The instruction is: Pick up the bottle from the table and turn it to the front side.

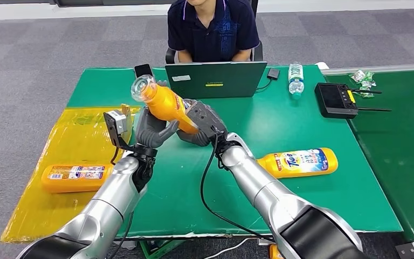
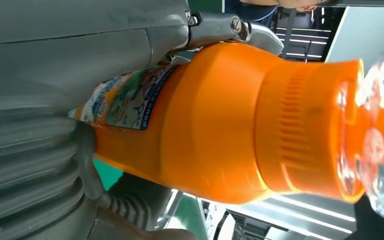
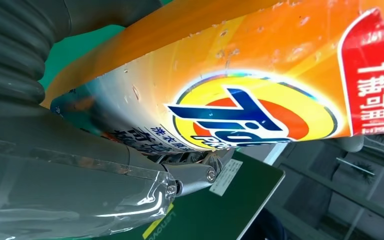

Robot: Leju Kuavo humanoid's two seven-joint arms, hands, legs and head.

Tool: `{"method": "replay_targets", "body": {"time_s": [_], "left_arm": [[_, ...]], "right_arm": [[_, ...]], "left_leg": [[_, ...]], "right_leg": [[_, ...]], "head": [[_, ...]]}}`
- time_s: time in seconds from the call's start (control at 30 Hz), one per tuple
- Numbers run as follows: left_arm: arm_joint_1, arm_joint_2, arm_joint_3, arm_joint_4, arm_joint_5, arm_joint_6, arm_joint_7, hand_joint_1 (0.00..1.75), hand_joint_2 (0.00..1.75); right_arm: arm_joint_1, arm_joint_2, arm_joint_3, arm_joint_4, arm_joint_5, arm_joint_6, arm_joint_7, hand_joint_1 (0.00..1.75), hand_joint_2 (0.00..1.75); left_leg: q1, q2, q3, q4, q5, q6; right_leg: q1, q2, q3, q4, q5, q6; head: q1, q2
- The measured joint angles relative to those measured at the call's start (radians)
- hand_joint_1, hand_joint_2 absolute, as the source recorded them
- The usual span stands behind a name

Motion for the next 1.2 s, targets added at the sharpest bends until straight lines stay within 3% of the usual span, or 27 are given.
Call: {"method": "replay_targets", "body": {"time_s": [0.57, 1.03, 1.17, 1.2], "left_arm": [[-0.026, -0.006, 0.034, -0.024, 0.0, 0.002, 0.0, 0.0, 1.75], [-0.09, -0.013, 0.061, 0.051, 0.021, -0.007, 0.0, 0.01, 1.75], [-0.097, -0.014, 0.066, 0.068, 0.023, -0.013, 0.0, 1.75, 1.75], [-0.099, -0.015, 0.066, 0.072, 0.023, -0.016, 0.0, 1.75, 1.75]], "right_arm": [[-0.026, 0.04, -0.018, 0.041, -0.017, 0.026, -0.001, 1.75, 1.75], [-0.028, 0.053, -0.018, 0.065, -0.014, 0.03, 0.017, 1.75, 1.75], [-0.028, 0.054, -0.018, 0.07, -0.014, 0.029, 0.023, 1.75, 1.75], [-0.028, 0.054, -0.018, 0.072, -0.014, 0.028, 0.024, 1.75, 1.75]], "left_leg": [[0.0, 0.0, 0.0, 0.0, 0.0, 0.0], [0.0, 0.0, 0.0, 0.0, 0.0, 0.0], [0.0, 0.0, 0.0, 0.0, 0.0, 0.0], [0.0, 0.0, 0.0, 0.0, 0.0, 0.0]], "right_leg": [[0.0, 0.0, 0.0, 0.0, 0.0, 0.0], [0.0, 0.0, 0.0, 0.0, 0.0, 0.0], [0.0, 0.0, 0.0, 0.0, 0.0, 0.0], [0.0, 0.0, 0.0, 0.0, 0.0, 0.0]], "head": [[0.0, 0.0], [0.0, 0.0], [0.0, 0.0], [0.0, 0.0]]}}
